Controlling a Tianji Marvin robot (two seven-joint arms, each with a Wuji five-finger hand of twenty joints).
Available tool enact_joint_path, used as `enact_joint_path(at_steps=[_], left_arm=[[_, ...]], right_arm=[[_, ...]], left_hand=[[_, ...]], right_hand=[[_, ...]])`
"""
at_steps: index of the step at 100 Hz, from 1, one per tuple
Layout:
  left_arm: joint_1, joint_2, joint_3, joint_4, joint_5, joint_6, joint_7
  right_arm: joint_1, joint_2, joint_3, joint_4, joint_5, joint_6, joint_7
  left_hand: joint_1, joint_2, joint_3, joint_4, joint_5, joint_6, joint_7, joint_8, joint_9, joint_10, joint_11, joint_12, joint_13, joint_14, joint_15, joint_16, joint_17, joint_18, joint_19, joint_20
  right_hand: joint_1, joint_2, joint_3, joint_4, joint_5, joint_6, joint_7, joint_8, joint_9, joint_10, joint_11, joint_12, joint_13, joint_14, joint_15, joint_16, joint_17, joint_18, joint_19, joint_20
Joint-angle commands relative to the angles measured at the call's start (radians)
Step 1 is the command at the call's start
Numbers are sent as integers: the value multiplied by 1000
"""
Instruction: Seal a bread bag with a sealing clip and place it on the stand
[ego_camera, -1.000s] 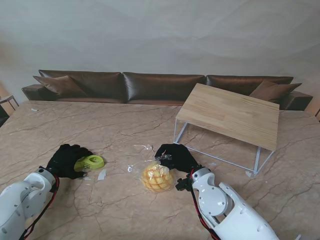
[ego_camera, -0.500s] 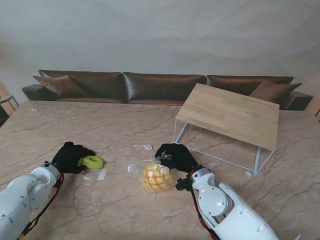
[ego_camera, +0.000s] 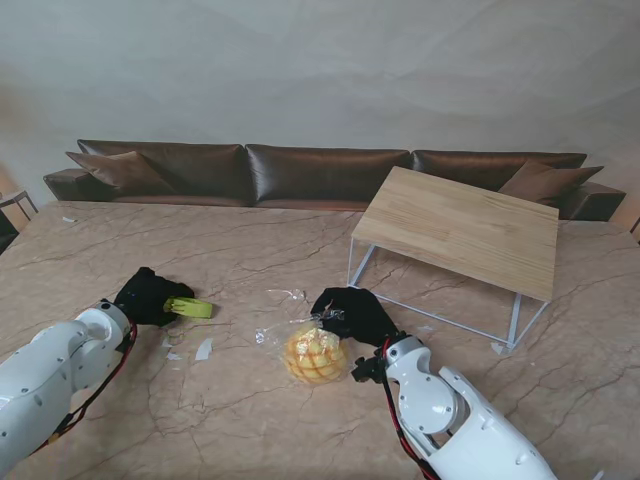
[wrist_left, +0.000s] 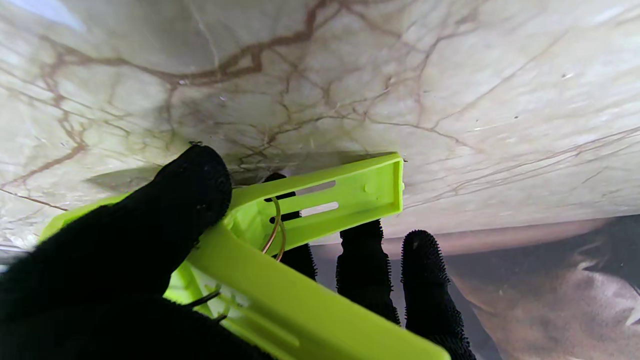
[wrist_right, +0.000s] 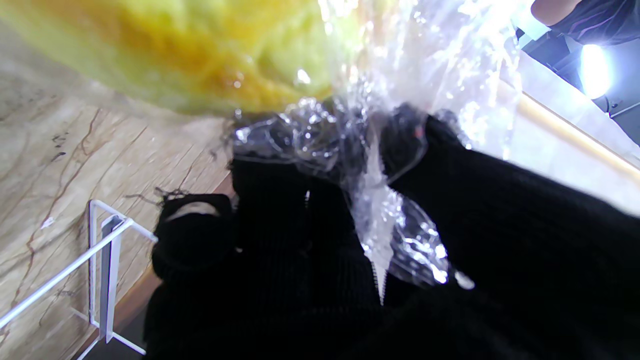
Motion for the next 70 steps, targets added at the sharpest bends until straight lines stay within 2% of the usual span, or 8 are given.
enact_joint_path(at_steps=[1, 10, 19, 32, 44, 62, 66, 70], left_arm=[[28, -11, 20, 53, -10, 4, -55], [20, -17, 23, 65, -52, 3, -95], [13, -19, 29, 80, -73, -2, -109], [7, -29, 19, 103, -139, -30, -146], [-8, -31, 38, 123, -161, -40, -158], [-47, -49, 91, 189, -231, -66, -140], [-61, -56, 118, 219, -240, -72, -89], [-69, -61, 132, 233, -246, -75, -62]], right_arm=[[-7, -3, 0, -8, 3, -3, 4], [-6, -2, -1, -8, 7, -2, 9], [-4, -2, -4, -7, 7, -4, 10], [1, -3, -8, -2, 11, -7, 12], [5, -3, -11, 1, 11, -9, 16], [5, -2, -11, 2, 11, -8, 18], [5, -2, -10, 1, 12, -7, 18], [4, -2, -10, 0, 11, -6, 19]], left_hand=[[43, 101, -92, -28, 108, -86, 280, 34, 148, -37, 143, 43, 24, 19, 60, 108, 4, 13, 30, -9], [0, 170, -174, -9, 104, -149, 495, 154, -4, -1, 182, -28, -52, 30, 45, 131, -20, 5, 24, -2], [-23, 210, -215, 9, 80, -144, 544, 296, -183, 55, 100, -494, -115, -3, -47, 4, -13, -9, 13, 18], [-167, 163, -118, 53, 143, -115, 643, 464, -172, 80, 60, -627, -100, -1, -63, -60, 1, -3, 25, 36], [-207, 91, -68, 70, 226, -101, 719, 570, -52, 77, 75, -653, 22, 5, -27, -62, 84, 13, 75, 54], [-228, -162, 142, 15, 344, -56, 852, 676, 216, 55, 208, -555, 277, 49, 114, 4, 235, 105, 243, 112], [-155, -280, 155, -69, 377, -92, 889, 800, 342, 17, 194, -397, 356, 57, 172, 30, 287, 131, 295, 122], [-108, -342, 150, -96, 402, -100, 910, 835, 418, -14, 205, -317, 411, 54, 215, 49, 326, 148, 331, 127]], right_hand=[[10, 7, 37, 10, 17, -38, 13, -10, 27, 1, 26, 4, 32, 13, 20, 10, 5, 5, 33, 10], [11, 8, 37, 10, 17, -37, 14, -10, 26, 0, 26, 4, 32, 13, 21, 10, 6, 5, 34, 9], [12, 9, 37, 10, 16, -36, 14, -10, 26, 0, 26, 4, 33, 12, 21, 10, 6, 4, 35, 8], [11, 9, 36, 10, 16, -38, 14, -11, 25, 0, 25, 3, 33, 11, 22, 11, 7, 2, 35, 6], [11, 10, 36, 10, 15, -36, 14, -11, 25, 0, 24, 3, 34, 10, 23, 11, 8, 1, 35, 5], [10, 12, 36, 10, 13, -32, 13, -14, 24, 0, 24, 1, 36, 10, 26, 11, 13, -2, 34, 0], [10, 11, 35, 10, 14, -31, 12, -15, 24, 1, 25, 1, 37, 10, 26, 11, 14, -3, 34, 0], [10, 11, 35, 10, 14, -31, 12, -16, 24, 1, 25, 1, 37, 10, 27, 11, 14, -3, 35, -1]])
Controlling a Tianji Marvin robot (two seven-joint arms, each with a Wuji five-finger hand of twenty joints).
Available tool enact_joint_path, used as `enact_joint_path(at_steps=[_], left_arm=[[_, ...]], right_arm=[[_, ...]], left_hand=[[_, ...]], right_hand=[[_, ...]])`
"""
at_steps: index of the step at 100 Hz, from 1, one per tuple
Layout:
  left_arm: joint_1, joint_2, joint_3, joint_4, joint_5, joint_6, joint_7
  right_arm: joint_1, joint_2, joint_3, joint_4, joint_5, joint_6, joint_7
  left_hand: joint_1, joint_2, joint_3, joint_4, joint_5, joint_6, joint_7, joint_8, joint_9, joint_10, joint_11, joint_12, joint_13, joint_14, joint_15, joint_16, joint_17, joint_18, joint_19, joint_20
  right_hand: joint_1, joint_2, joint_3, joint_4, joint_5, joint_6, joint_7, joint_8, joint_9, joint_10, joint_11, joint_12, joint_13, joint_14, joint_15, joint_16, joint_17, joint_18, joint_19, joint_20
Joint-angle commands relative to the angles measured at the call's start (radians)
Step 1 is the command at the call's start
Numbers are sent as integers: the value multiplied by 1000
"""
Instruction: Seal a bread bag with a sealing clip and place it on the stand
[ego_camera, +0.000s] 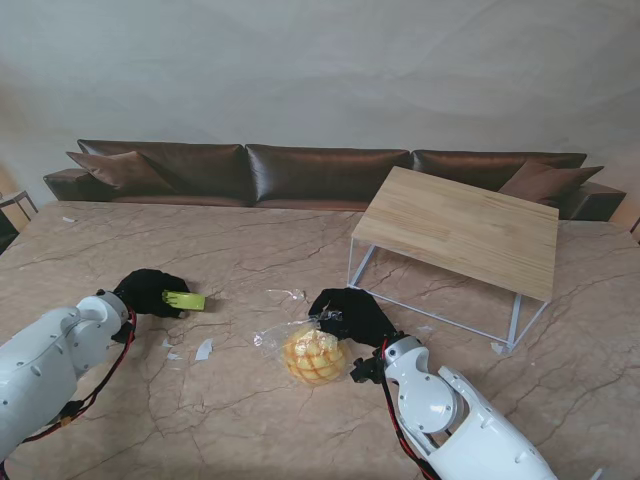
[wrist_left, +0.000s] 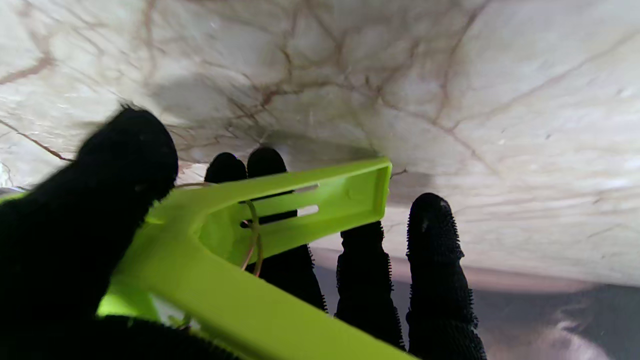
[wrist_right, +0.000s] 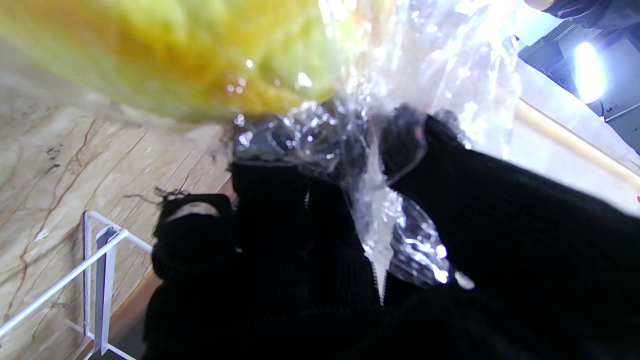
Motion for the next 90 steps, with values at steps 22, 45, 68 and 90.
enact_joint_path(at_steps=[22, 45, 68, 90], left_arm=[[128, -18, -97, -50, 64, 18, -142], [222, 15, -231, -224, 165, 42, -327], [218, 19, -210, -207, 149, 55, -357], [162, 3, -102, -93, 80, 19, -258]], right_arm=[[-3, -1, 1, -7, 0, -2, 6], [-2, -4, -1, 1, 2, -12, -1], [-8, -5, -1, 2, 3, -17, -7], [-12, -5, -1, 0, 6, -15, -8]], left_hand=[[125, -123, 116, -27, 147, 0, 753, 220, 300, 19, 163, 286, 487, 58, 358, 160, 134, 80, 161, 29], [18, 33, 186, 96, 126, 3, 741, 277, 288, 27, 455, 350, 515, 65, 503, 327, 123, 113, 206, 73], [-58, 115, 33, 47, -25, -29, 632, 192, 84, 8, 273, 409, 277, 73, 293, 344, -47, 45, 42, 57], [-89, 96, 66, 104, 149, -43, 754, 251, -276, 69, -81, -150, 30, -7, -21, 43, -122, -30, -101, 44]], right_hand=[[9, 13, 36, 10, 12, -30, 12, -13, 24, 2, 26, -1, 39, 9, 17, 9, 16, -4, 35, -4], [6, 15, 35, 9, 11, -29, 11, -16, 24, 0, 27, -2, 39, 9, 18, 9, 16, -4, 36, -6], [5, 18, 33, 9, 11, -24, 11, -21, 25, 0, 28, -4, 39, 8, 18, 9, 16, -4, 37, -8], [3, 19, 31, 8, 9, -22, 10, -24, 25, 1, 30, -5, 39, 9, 19, 9, 16, -6, 37, -9]])
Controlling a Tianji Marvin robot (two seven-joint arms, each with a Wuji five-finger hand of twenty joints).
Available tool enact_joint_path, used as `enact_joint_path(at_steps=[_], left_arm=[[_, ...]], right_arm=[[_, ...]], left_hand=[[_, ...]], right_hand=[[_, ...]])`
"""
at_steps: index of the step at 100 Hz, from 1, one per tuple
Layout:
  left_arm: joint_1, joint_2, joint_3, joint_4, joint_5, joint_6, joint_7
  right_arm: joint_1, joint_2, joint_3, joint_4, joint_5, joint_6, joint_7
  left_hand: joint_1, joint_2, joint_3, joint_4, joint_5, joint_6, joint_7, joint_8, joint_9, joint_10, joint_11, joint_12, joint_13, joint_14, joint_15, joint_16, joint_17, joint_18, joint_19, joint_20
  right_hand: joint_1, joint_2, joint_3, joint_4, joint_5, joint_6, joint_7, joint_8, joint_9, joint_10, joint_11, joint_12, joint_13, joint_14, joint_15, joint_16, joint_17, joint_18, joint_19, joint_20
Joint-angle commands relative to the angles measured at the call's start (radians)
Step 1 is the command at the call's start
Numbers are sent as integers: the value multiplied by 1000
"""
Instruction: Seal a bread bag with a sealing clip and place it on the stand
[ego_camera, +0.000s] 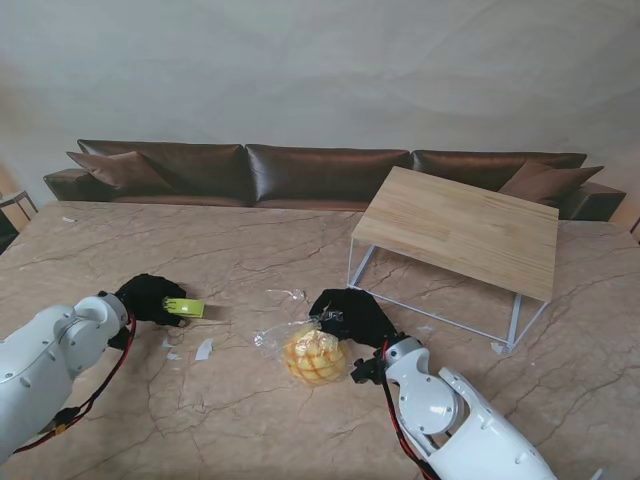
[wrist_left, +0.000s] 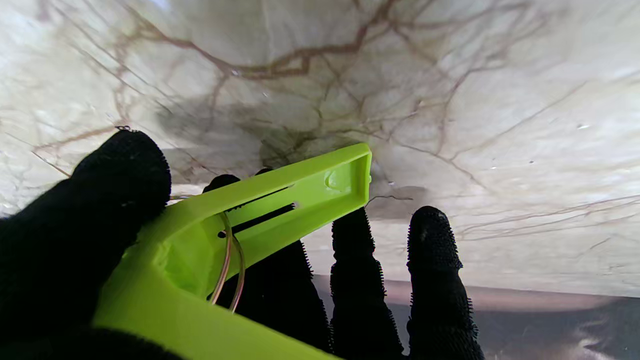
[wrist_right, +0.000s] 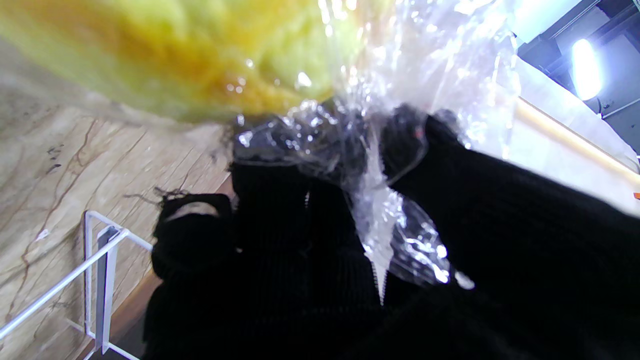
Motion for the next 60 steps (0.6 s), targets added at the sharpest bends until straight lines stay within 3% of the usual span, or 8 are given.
enact_joint_path(at_steps=[1, 16, 22, 25, 38, 50, 55, 60], left_arm=[[57, -29, 35, 97, -14, -9, -63], [5, -45, 122, 189, -81, -40, -12], [-12, -52, 151, 219, -113, -47, -6], [-21, -56, 166, 233, -128, -50, -6], [-65, -78, 244, 317, -210, -72, -4], [-86, -98, 277, 372, -264, -89, 5], [-82, -100, 266, 372, -270, -87, 2], [-75, -100, 254, 369, -264, -85, 16]], right_arm=[[-9, -5, -2, -6, 3, -1, -1], [-9, -5, -5, -5, 5, 1, 1], [-8, -5, -7, -4, 6, 2, 2], [-7, -6, -8, -3, 8, 3, 3], [-4, -6, -13, 0, 11, 3, 5], [1, -7, -16, 5, 13, 2, 6], [3, -6, -18, 6, 14, 2, 10], [5, -6, -18, 6, 14, 3, 12]], left_hand=[[7, -25, 42, 19, 177, -37, 432, 90, -30, 91, -176, -238, 143, 71, 2, -182, -1, -17, -18, -8], [70, -98, 106, 15, 251, -12, 501, 81, 150, 47, -99, -251, 250, 69, 56, -185, 46, 2, 17, 0], [176, -197, 63, -94, 264, 13, 525, 63, 318, 25, -164, -33, 310, 74, 97, -162, 59, 8, 34, 1], [213, -219, 42, -104, 268, 24, 531, 61, 391, 16, -215, 59, 336, 76, 116, -151, 67, 11, 43, 1], [229, -248, 49, -109, 276, 29, 537, 63, 510, 14, -14, 267, 464, 120, 311, 6, 111, 41, 100, 17], [229, -227, 136, -76, 303, 81, 557, 124, 542, 90, 187, 290, 550, 169, 432, 141, 152, 79, 150, 26], [219, -194, 167, -34, 304, 88, 554, 157, 556, 129, 269, 300, 579, 193, 481, 188, 159, 99, 172, 36], [183, -139, 198, 48, 299, 68, 542, 179, 577, 138, 383, 306, 619, 206, 549, 236, 180, 120, 202, 52]], right_hand=[[3, 18, 32, 9, 9, -22, 10, -14, 25, 1, 30, -5, 39, 9, 18, 9, 11, -6, 37, -6], [3, 20, 31, 8, 9, -21, 11, -16, 25, 1, 31, -6, 40, 10, 19, 9, 11, -5, 37, -6], [3, 20, 31, 9, 10, -19, 11, -16, 25, 0, 31, -6, 40, 9, 19, 9, 11, -5, 37, -7], [3, 20, 31, 9, 8, -20, 10, -18, 25, 0, 31, -6, 40, 9, 19, 9, 11, -5, 37, -7], [2, 20, 30, 8, 9, -17, 11, -19, 25, 1, 31, -7, 40, 10, 19, 8, 11, -5, 37, -7], [1, 21, 30, 8, 9, -15, 11, -22, 25, 1, 32, -8, 40, 10, 20, 8, 11, -6, 37, -8], [1, 21, 30, 8, 8, -14, 10, -24, 25, 1, 32, -8, 41, 10, 20, 8, 12, -7, 37, -8], [0, 21, 29, 8, 4, -15, 7, -27, 25, 0, 32, -8, 41, 10, 20, 8, 12, -7, 37, -8]])
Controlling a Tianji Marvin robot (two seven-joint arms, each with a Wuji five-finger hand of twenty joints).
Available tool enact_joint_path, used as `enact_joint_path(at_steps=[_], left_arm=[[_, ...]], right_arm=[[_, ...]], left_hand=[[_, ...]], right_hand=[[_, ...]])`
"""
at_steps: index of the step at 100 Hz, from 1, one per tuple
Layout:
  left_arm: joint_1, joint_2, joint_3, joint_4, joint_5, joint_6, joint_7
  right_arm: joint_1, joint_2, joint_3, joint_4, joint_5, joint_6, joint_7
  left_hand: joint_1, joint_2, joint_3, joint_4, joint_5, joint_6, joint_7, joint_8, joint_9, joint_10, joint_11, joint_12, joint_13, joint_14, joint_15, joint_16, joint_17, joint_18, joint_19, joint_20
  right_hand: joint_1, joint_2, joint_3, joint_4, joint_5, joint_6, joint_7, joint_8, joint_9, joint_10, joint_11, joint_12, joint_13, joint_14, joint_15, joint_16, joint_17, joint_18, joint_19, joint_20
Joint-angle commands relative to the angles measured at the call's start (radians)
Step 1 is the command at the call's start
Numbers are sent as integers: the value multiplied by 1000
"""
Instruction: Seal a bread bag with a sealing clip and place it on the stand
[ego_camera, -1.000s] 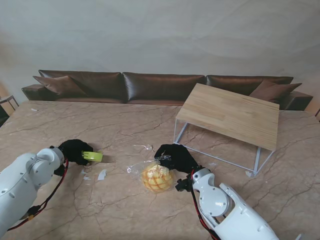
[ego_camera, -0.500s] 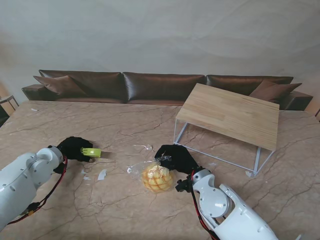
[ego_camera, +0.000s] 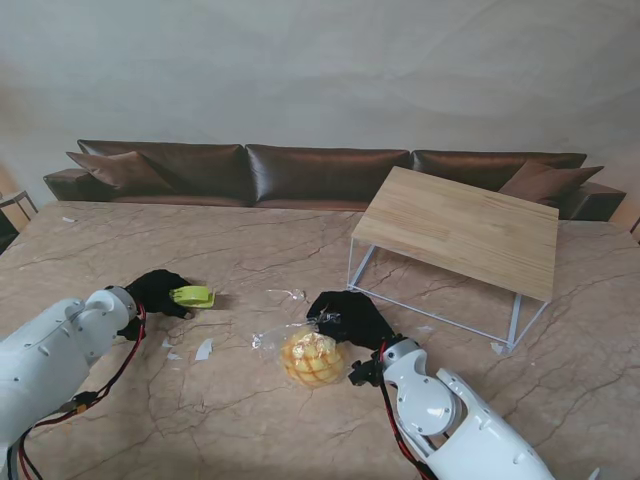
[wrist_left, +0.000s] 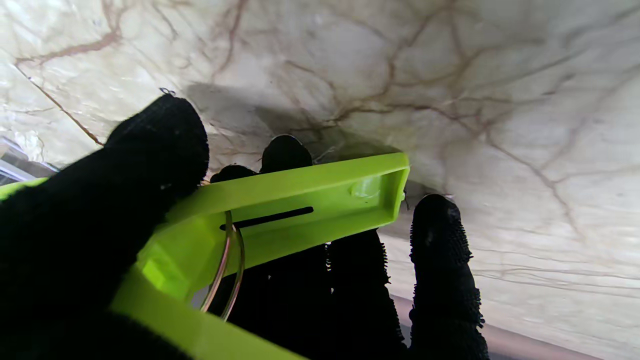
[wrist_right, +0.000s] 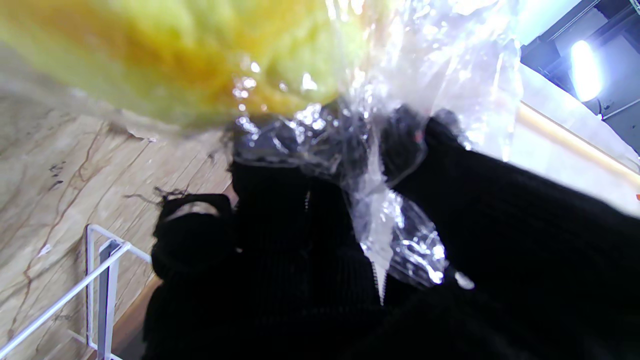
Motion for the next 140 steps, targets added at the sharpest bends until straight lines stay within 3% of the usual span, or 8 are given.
enact_joint_path(at_steps=[1, 32, 60, 78, 95, 105, 113, 140], left_arm=[[123, -24, 26, 56, 37, 19, -49], [252, 28, -199, -164, 184, 134, -152], [232, 23, -134, -120, 177, 190, -127], [193, 8, -48, -47, 144, 188, -67], [167, 1, 4, -3, 106, 194, -74], [159, -1, 26, 9, 92, 197, -90], [145, -10, 47, 36, 60, 188, -97], [140, -29, 40, 72, 9, 174, -96]], right_arm=[[0, -5, -4, 0, 1, 1, 6], [5, -6, -7, 3, -2, -2, 4], [4, -8, -13, 9, 1, -8, -1], [2, -6, -13, 7, 4, -6, 6], [7, -8, -18, 13, 11, -9, 9], [13, -9, -24, 20, 16, -11, 12], [15, -9, -27, 23, 18, -11, 13], [16, -7, -24, 22, 13, -7, 18]], left_hand=[[30, 73, 84, 91, 107, -60, 598, 136, 172, -42, 337, 39, 368, 179, 60, 26, 34, 60, -20, -14], [50, 91, 82, 114, 112, -39, 604, 126, 167, -44, 655, 0, 475, 198, 422, -5, 211, 140, 168, -8], [83, 101, 57, 114, 137, -31, 635, 102, 163, -54, 787, -14, 485, 179, 746, -118, 388, 187, 289, -13], [24, 138, 61, 111, 122, -65, 665, 95, 162, -76, 685, 13, 472, 195, 498, -56, 213, 133, 148, 20], [17, 151, 28, 104, 104, -82, 656, 110, 131, -138, 377, 32, 373, 152, 104, 20, 102, 117, -2, 1], [62, 77, -26, 19, 92, -100, 641, 115, 79, -191, 223, 116, 352, 107, -47, -34, 138, 95, -46, -45], [105, 45, -29, 10, 83, -89, 628, 124, 86, -141, 240, 116, 432, 87, -27, -74, 226, 111, -17, -86], [221, 89, -7, 113, 56, -8, 613, 159, 81, 74, 447, 159, 487, 14, 514, -161, 492, 174, 152, -88]], right_hand=[[1, 17, 30, 8, 6, -15, 8, -26, 25, 1, 32, -8, 41, 10, 19, 8, 12, -7, 36, 0], [0, 18, 30, 8, 5, -14, 10, -30, 23, 1, 32, -9, 41, 9, 19, 8, 12, -7, 36, -1], [1, 18, 29, 9, 6, -13, 11, -34, 23, 2, 33, -10, 40, 9, 19, 8, 12, -6, 37, -1], [1, 18, 29, 9, 5, -11, 10, -36, 24, 3, 34, -10, 40, 12, 21, 9, 13, -6, 41, 1], [0, 19, 28, 8, 4, -10, 10, -37, 24, 2, 35, -10, 40, 12, 22, 9, 13, -6, 41, 2], [1, 18, 29, 9, 5, -8, 11, -37, 23, 3, 35, -10, 40, 12, 22, 9, 13, -6, 41, 2], [1, 18, 29, 9, 5, -9, 12, -37, 23, 4, 35, -10, 40, 12, 22, 9, 13, -6, 41, 2], [3, 18, 28, 9, 3, -8, 12, -38, 22, 3, 35, -11, 40, 12, 22, 9, 13, -6, 41, 2]])
